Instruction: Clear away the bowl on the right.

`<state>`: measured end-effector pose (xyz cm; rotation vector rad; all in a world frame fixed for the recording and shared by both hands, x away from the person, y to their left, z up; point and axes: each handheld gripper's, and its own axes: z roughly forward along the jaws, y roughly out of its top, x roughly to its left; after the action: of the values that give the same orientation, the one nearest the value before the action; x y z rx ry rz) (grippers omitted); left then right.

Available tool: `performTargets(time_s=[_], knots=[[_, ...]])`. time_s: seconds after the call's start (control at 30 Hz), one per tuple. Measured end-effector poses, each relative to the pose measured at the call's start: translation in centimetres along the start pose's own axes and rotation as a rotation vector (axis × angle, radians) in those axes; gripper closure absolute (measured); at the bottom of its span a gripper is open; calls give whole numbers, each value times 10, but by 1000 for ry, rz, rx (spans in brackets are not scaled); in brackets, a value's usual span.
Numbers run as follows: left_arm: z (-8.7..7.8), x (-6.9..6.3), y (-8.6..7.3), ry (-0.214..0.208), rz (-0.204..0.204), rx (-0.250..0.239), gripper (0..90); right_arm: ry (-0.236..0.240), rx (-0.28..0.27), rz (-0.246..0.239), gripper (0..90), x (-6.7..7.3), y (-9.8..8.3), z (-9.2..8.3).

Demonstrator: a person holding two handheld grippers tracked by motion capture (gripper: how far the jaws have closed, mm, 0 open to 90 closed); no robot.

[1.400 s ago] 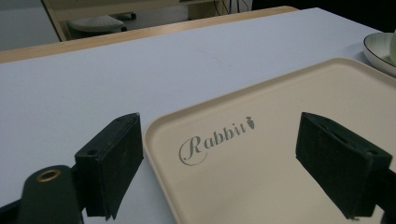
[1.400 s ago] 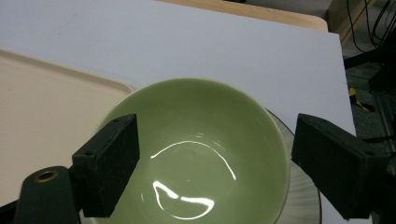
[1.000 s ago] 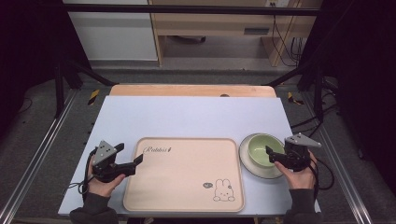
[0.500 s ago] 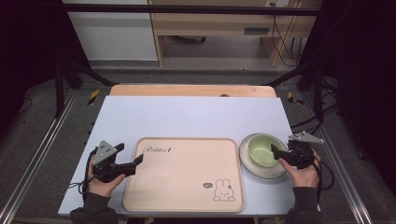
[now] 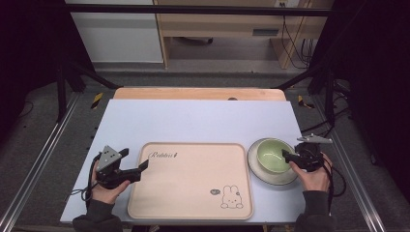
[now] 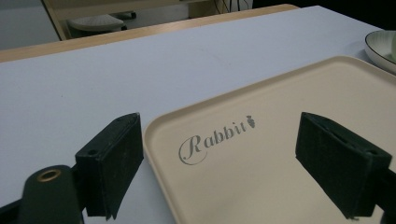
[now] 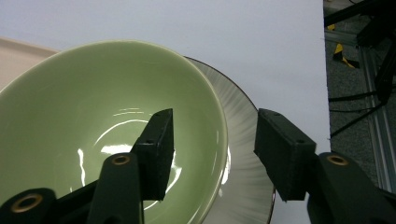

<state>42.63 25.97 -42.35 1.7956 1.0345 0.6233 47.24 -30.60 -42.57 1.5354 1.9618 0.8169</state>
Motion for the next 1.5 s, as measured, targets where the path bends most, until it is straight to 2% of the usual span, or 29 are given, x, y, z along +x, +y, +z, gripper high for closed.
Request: performTargets(time_s=[0.1, 0.13, 0.33, 0.43, 0.47, 0.63, 0.87, 1.5], knots=[[0, 0, 0, 0, 0, -1, 147, 7, 9, 9, 520, 0, 1, 2], [0, 0, 0, 0, 0, -1, 147, 13, 25, 5, 572, 1, 2, 4], [0, 0, 0, 1, 2, -1, 147, 9, 49, -7, 604, 3, 3, 10], [0, 0, 0, -2, 2, -1, 148, 10, 63, -30, 618, 3, 2, 12], [0, 0, 0, -2, 2, -1, 148, 18, 71, -15, 636, 4, 2, 13], [0, -1, 0, -3, 1, -2, 148, 26, 98, -4, 663, 2, 0, 15], [1, -1, 0, -4, 5, 5, 149, 45, 134, 22, 744, -1, -2, 16], [2, -1, 0, -5, 6, 9, 150, 82, 167, 84, 789, -5, -3, 18]])
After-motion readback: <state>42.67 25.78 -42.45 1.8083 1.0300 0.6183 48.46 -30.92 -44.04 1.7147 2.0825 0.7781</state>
